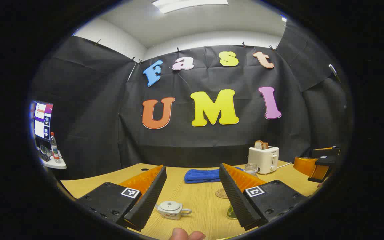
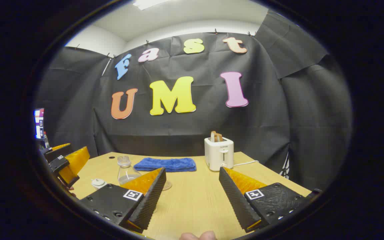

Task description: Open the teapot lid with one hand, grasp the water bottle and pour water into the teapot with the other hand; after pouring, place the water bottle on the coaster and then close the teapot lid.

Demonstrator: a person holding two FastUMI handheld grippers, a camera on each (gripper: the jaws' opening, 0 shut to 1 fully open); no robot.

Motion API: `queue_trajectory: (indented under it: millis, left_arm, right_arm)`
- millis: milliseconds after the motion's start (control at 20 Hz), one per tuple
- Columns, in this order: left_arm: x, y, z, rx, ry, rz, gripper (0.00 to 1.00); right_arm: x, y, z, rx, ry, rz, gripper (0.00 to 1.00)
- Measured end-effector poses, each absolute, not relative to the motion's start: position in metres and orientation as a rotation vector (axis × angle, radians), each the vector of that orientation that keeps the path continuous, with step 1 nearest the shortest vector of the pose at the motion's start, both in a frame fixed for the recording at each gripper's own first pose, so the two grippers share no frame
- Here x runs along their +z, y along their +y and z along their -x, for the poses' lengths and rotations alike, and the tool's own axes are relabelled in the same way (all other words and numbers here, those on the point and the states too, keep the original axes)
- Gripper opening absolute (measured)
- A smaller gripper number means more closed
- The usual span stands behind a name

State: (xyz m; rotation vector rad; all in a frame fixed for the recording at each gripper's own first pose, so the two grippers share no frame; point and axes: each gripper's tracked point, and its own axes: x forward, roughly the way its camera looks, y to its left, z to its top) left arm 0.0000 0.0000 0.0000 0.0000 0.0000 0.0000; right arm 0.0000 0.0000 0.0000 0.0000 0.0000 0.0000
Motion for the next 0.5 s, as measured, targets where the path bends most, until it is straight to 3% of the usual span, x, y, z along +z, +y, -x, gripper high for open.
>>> queue_trajectory:
  millis: [500]
  left_arm:
    - [0.0023, 0.0060, 0.0000, 0.018, -0.006, 0.000, 0.98]
  right_arm:
    - [0.0060, 0.0038, 0.0029, 0.008, -0.011, 0.013, 0.96]
